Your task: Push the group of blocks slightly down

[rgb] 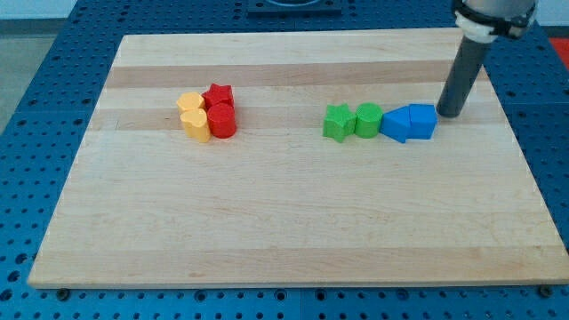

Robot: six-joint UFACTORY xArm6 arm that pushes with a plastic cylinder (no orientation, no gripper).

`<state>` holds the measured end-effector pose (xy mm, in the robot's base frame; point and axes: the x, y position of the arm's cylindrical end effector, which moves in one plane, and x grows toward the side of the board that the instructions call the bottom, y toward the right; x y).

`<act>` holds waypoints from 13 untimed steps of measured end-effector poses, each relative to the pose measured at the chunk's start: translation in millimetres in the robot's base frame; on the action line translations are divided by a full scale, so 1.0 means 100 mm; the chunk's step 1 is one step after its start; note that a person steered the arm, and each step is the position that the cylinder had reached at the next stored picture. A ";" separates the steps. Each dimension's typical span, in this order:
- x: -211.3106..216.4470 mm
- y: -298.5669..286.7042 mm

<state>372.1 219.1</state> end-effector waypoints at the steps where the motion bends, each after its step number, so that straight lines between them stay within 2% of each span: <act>1: -0.37 0.01; 2: -0.59 0.01; 4: -0.59 -0.02; 5: -0.59 -0.33; 9: -0.60 -2.61; 12: -0.60 -3.38; 13: -0.60 -3.42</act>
<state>312.4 -122.7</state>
